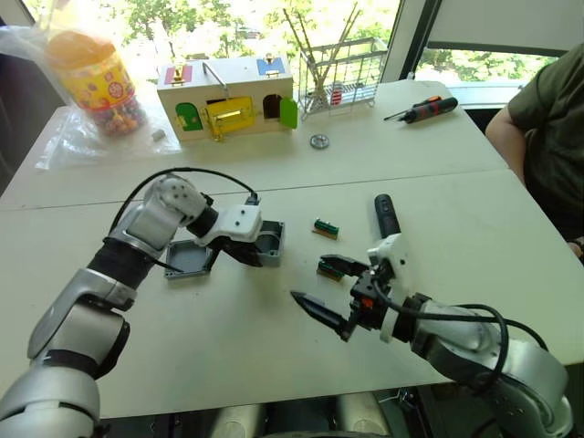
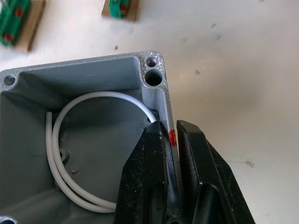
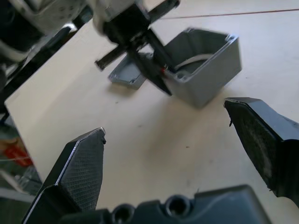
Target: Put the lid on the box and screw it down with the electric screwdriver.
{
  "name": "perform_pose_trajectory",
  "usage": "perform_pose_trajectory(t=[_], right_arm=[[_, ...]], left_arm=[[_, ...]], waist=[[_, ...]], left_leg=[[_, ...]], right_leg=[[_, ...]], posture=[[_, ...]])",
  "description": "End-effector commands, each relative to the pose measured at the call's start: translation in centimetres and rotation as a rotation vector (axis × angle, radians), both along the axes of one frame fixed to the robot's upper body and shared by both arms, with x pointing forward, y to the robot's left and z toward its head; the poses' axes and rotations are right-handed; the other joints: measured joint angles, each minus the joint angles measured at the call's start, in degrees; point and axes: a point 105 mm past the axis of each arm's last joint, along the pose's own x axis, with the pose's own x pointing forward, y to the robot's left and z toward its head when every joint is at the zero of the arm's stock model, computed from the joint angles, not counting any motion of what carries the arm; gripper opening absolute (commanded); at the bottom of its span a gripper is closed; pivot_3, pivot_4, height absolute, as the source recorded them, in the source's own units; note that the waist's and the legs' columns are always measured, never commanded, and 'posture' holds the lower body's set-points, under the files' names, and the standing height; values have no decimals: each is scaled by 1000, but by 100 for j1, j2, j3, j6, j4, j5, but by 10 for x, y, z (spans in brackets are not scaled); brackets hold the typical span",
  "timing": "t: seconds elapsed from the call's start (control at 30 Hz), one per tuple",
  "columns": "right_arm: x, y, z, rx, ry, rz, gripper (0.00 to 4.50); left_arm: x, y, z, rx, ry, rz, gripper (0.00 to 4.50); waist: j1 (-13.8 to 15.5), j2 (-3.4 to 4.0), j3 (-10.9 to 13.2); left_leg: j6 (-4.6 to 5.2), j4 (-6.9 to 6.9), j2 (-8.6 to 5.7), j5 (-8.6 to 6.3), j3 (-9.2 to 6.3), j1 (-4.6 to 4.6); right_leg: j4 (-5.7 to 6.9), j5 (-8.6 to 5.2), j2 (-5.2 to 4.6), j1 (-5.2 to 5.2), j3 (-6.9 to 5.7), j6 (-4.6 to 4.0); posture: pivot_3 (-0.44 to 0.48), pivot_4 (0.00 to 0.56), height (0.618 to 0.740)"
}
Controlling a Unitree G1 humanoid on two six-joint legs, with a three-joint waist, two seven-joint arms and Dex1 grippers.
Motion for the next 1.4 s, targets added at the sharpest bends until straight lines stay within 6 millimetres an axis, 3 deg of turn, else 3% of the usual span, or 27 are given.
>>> perform_pose_trajectory(t=[0.03, 0.3, 0.47, 0.6, 0.7, 0.77, 0.87, 0.93, 1.03, 1.1, 1.2, 1.27, 1.4], right_arm=[[-12, 4, 5, 17, -7, 53, 4500], [-12, -1, 1, 9, 1, 22, 4500], [-6, -2, 2, 16, -10, -1, 4500], [0, -4, 4, 11, -23, -10, 4500], [4, -5, 5, 7, -32, -4, 4500], [6, -7, 7, -3, -41, 11, 4500], [8, -13, 13, -5, -52, 28, 4500], [9, -16, 26, 17, -60, 67, 4500], [8, -18, 34, 15, -55, 125, 4500], [7, -17, 35, -5, -56, 150, 4500], [9, -11, 39, -6, -67, 189, 4500], [12, -8, 43, -4, -73, 218, 4500], [21, 4, 44, -30, -105, 287, 4500]], left_arm=[[-2, -1, 8, -3, -47, -86, 27], [-14, -1, 2, -6, -3, -188, 27], [-11, 5, -5, 36, -26, -203, 27], [-10, 9, -8, 43, -32, -208, 1690], [-9, 12, -10, 49, -35, -197, 3218], [-4, 13, 1, 33, -53, -156, 4255], [-1, 11, 20, 0, -67, -101, 4255], [2, 12, 50, -82, -85, 3, 4255], [-11, 15, 77, -198, -51, 122, 4255], [-19, 17, 85, -264, -35, 203, 4255], [-10, 24, 90, -398, -33, 466, 4255], [3, 36, 92, -466, -46, 696, 4255], [7, 74, 97, -545, -82, 1051, 4255]], waist=[[-1, 0, 0], [-5, -3, 1], [-3, -3, 1], [-5, -4, 1], [-5, -4, 1], [-7, -4, 1], [-5, -4, 1], [-17, -7, 2], [-50, -14, 7], [-86, -11, 5], [-118, -11, 5], [-103, -15, 7], [-117, -19, 9]], left_leg=[[0, 0, 0, 0, 0, 0], [0, 4, 0, 0, 0, 0], [0, 7, -1, 0, 0, 0], [1, 7, 0, 0, 0, 0], [1, 8, 0, 0, 0, 0], [1, 8, 0, 0, 0, 0], [1, 10, 0, 0, 0, 0], [3, 10, 0, -1, 0, 0], [4, 9, 5, -2, -1, -1], [9, 6, 9, -5, -1, 2], [9, 1, 10, -5, -8, 3], [8, 9, 9, -4, -10, 3], [6, 11, 9, -3, -10, 3]], right_leg=[[0, 0, 0, 0, 0, 0], [5, -1, 1, -1, 2, 1], [7, -1, 1, 0, 2, 2], [8, -1, 3, 0, 1, 2], [8, -1, 3, 1, 2, 2], [9, -2, 4, 0, 2, 3], [10, -2, 6, 1, 1, 4], [11, -3, 7, 2, 1, 5], [12, -4, 10, 0, 3, 7], [14, -5, 11, 0, 5, 7], [16, -6, 11, -1, 7, 7], [17, -6, 11, 3, 7, 7], [19, -6, 14, 1, 8, 7]], posture=[[0, 150, 740], [0, 150, 740], [0, 150, 740], [0, 150, 740], [0, 150, 740], [0, 150, 740], [0, 150, 740], [0, 150, 740], [0, 150, 740], [0, 150, 740], [0, 150, 740], [0, 150, 740], [0, 150, 740]])
